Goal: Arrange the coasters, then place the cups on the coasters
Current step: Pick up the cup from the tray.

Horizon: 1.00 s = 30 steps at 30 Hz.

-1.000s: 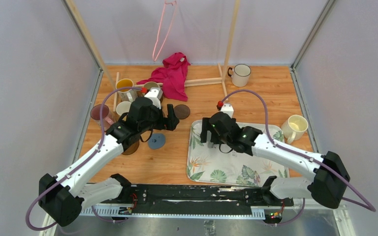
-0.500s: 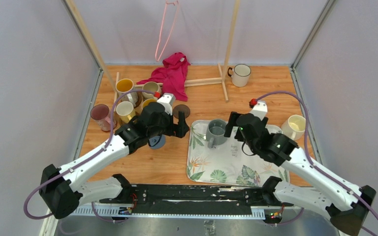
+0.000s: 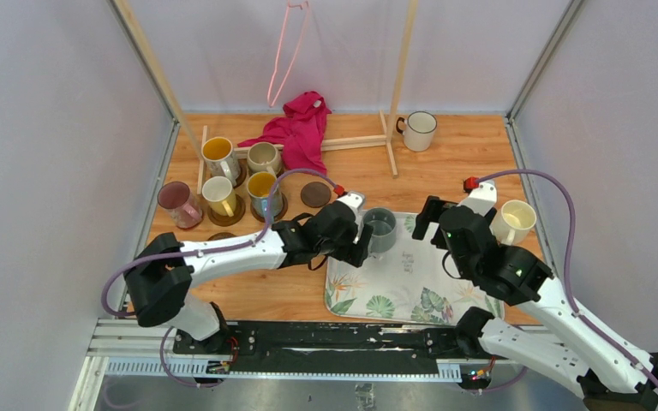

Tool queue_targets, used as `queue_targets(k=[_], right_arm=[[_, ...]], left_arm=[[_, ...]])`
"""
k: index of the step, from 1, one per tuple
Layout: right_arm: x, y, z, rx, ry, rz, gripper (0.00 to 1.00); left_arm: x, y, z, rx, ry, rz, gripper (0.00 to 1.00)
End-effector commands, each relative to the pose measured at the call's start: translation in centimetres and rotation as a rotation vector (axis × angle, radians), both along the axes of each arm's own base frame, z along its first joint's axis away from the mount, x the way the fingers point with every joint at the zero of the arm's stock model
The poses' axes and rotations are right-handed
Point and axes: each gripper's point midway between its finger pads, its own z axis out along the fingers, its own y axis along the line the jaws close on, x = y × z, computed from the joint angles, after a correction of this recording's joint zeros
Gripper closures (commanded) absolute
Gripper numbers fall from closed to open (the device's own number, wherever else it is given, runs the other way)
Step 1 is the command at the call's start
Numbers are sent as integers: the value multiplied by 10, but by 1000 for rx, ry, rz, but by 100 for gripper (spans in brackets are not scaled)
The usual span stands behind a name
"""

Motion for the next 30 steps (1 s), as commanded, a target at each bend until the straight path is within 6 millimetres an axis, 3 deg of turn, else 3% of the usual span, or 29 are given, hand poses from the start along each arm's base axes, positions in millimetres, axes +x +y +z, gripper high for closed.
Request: queue_targets(k=[1, 9, 15, 30], right_arm=[[-3, -15, -2, -33, -3, -39, 0], [-3, -16, -1, -48, -4, -32, 0], [-4, -15, -3, -45, 1, -24, 0], [-5, -14, -7, -63, 12, -3, 0]], left_arm=[[11, -28, 9, -37, -44, -6, 13], [18, -55, -6, -9, -57, -17, 23], [30, -57, -17, 50, -82, 19, 33], [34, -67, -34, 66, -80, 36, 54]])
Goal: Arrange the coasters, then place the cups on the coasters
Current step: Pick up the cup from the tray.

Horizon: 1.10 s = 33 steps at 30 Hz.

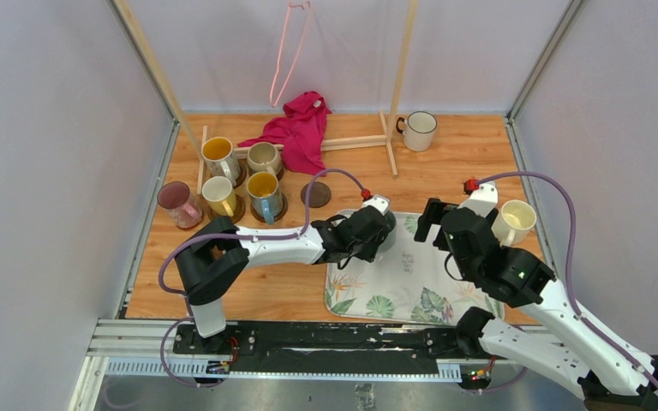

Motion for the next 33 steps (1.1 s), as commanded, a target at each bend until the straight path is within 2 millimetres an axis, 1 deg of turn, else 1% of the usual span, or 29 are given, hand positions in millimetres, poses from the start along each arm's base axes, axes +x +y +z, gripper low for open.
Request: queue_targets(k=[1, 3, 5, 7, 10, 11, 14, 16, 21, 25, 29, 31, 33], right_arm=[[-2, -8, -7, -41, 17, -7, 0], [-2, -8, -6, -44, 14, -3, 0], [-2, -9, -5, -45, 11, -2, 0], [-3, -10, -4, -49, 5, -1, 0], [-3, -11, -4, -51, 2, -3, 0], [-3, -12, -4, -52, 2, -3, 0], [-4, -12, -7, -51, 5, -1, 0], [-4, -12, -7, -50, 6, -1, 0], [-5, -13, -6, -59, 0, 3, 0], [-4, -13, -6, -66, 2, 3, 0], [-2, -10, -7, -71, 8, 10, 0], [-1, -8, -8, -72, 11, 16, 0], [1, -5, -9, -73, 12, 23, 0]], left_arm=[[10, -14, 11, -34, -44, 19, 56], [11, -15, 11, -35, -47, 23, 61], [11, -15, 10, -34, -47, 27, 68], [11, -15, 12, -36, -45, 24, 79], [10, -15, 18, -48, -50, 19, 97], [9, -15, 22, -54, -56, 19, 100], [10, -11, 32, -68, -72, 26, 100], [10, -7, 43, -87, -88, 38, 100], [7, 10, 65, -130, -125, 71, 100], [1, 26, 78, -159, -141, 92, 100], [-2, 54, 85, -156, -158, 165, 100], [-4, 74, 85, -130, -167, 216, 100], [-6, 95, 91, -119, -185, 271, 100]])
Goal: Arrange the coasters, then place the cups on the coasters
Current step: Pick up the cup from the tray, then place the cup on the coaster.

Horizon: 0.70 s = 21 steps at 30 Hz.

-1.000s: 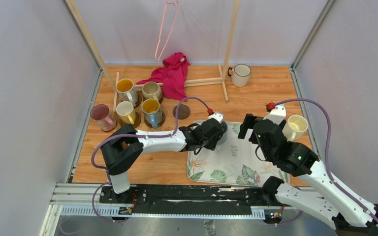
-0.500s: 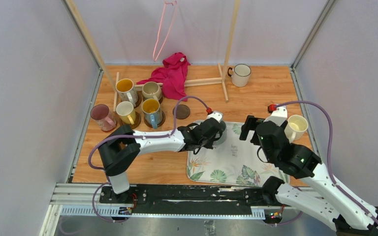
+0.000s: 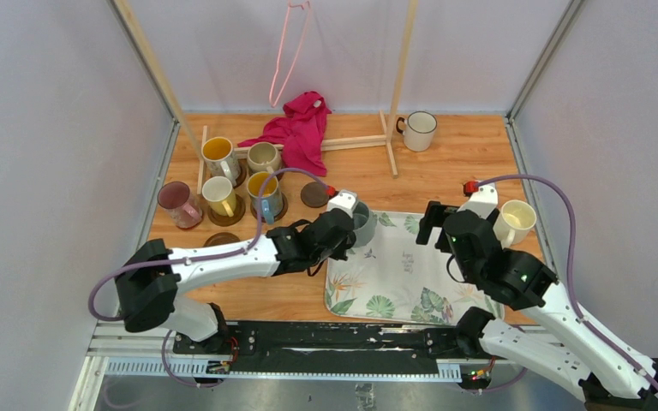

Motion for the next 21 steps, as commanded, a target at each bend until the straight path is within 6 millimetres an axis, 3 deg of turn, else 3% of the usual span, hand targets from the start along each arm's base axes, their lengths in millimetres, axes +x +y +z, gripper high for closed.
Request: queue_targets(k=[1, 10, 16, 21], right_arm=[[4, -1, -6, -28, 10, -1, 0], [11, 11, -9, -37, 20, 20, 0], [14, 15, -12, -29, 23, 24, 0], [16, 17, -13, -28, 28, 27, 0]], left_arm=[[9, 39, 31, -39, -91, 182, 100], [-9, 120, 29, -7, -107, 387, 100], [-21, 160, 11, 77, -79, 502, 100], [-24, 182, 2, 95, -77, 594, 100]])
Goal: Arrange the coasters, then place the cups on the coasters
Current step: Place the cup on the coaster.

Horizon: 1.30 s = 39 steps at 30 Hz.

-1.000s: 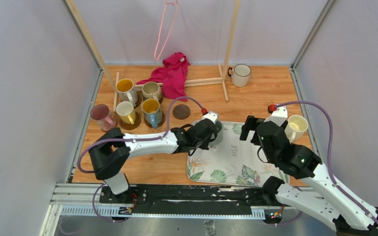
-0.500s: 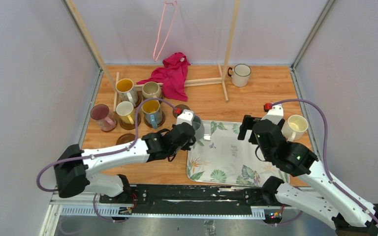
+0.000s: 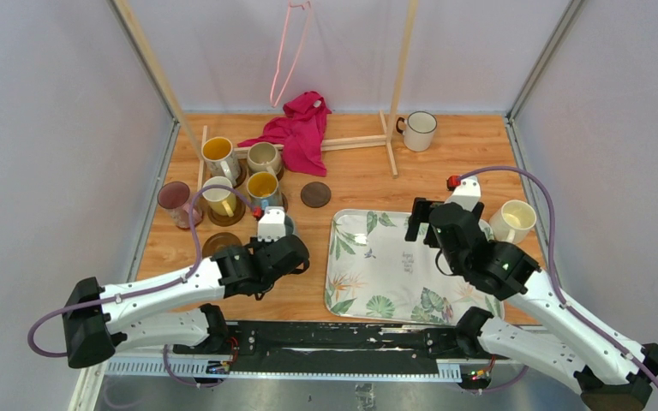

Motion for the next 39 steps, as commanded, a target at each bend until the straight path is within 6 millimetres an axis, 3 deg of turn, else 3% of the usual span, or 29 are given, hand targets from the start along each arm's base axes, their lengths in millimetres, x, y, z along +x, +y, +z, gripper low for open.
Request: queue_targets(k=[1, 6, 24, 30, 39], right_arm=[[3, -3, -5, -11, 4, -13, 0], [3, -4, -5, -15, 0, -12, 0], [4, -7, -3, -28, 0, -6, 0], [4, -7, -4, -31, 1, -5, 0], [4, -7, -6, -31, 9, -4, 0]], left_arm=[[10, 26, 8, -26, -87, 171, 100], [12, 50, -10, -50, -30, 274, 100], [37, 132, 5, 15, -98, 575, 100], [35, 144, -2, 18, -83, 629, 100], [25, 152, -30, -28, -13, 688, 100]])
